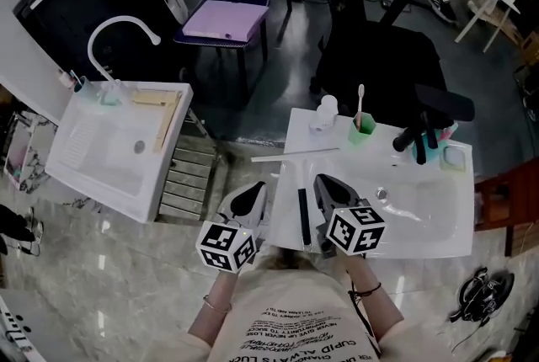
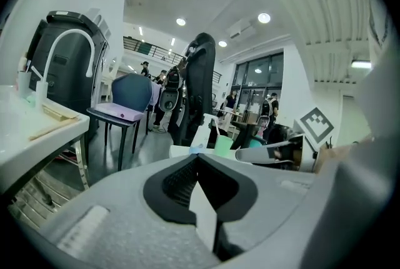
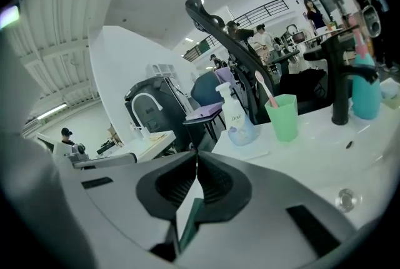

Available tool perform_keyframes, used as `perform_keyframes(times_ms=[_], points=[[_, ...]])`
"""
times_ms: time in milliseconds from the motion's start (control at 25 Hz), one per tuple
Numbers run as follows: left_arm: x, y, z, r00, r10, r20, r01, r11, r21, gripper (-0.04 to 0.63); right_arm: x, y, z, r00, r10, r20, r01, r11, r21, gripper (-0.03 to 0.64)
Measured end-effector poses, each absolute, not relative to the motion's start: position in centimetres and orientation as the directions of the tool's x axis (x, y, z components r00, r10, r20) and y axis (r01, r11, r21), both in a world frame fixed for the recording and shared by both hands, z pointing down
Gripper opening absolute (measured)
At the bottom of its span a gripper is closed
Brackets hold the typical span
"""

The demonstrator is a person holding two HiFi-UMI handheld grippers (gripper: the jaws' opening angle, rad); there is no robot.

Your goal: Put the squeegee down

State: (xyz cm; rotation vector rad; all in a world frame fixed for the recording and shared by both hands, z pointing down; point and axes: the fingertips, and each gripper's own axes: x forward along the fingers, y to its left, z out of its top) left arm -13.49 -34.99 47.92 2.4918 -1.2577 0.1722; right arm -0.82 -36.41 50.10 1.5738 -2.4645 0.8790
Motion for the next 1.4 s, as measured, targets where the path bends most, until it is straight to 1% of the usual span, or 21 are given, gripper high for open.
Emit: perform_keyframes(times_ms=[320,640,920,1160,1400], points=[[-13.8,-35.2,44.9,0.600,-0.778,0.189,-0.799,-0.566,0.204,0.021,0.8,-36.5,46.2,-0.470,-0.842,0.266,-0.853,0.355,-0.383,0.005],[-14.7,-35.5,42.5,0.582,-0.803,0.126,-0.810,-0.559,0.176,0.021,2.2,-36.2,43.6,-0.457,-0.866,0.202,-0.862,0.375,-0.340,0.005],[-15.2,-35.6,41.0,0.566,-0.819,0.095,-0.822,-0.551,0.141,0.021,3.8,-36.0,42.1,-0.442,-0.887,0.137,-0.863,0.378,-0.335,0.005],[-15.7,-35.7,40.2,0.546,-0.834,0.073,-0.835,-0.535,0.131,0.021,4.8,-35.9,41.3,-0.427,-0.898,0.107,-0.867,0.373,-0.330,0.005],[-16.0,-35.9,40.4,0.525,-0.848,0.076,-0.849,-0.514,0.125,0.021,5.5,-36.0,41.3,-0.426,-0.900,0.097,-0.866,0.374,-0.332,0.005]])
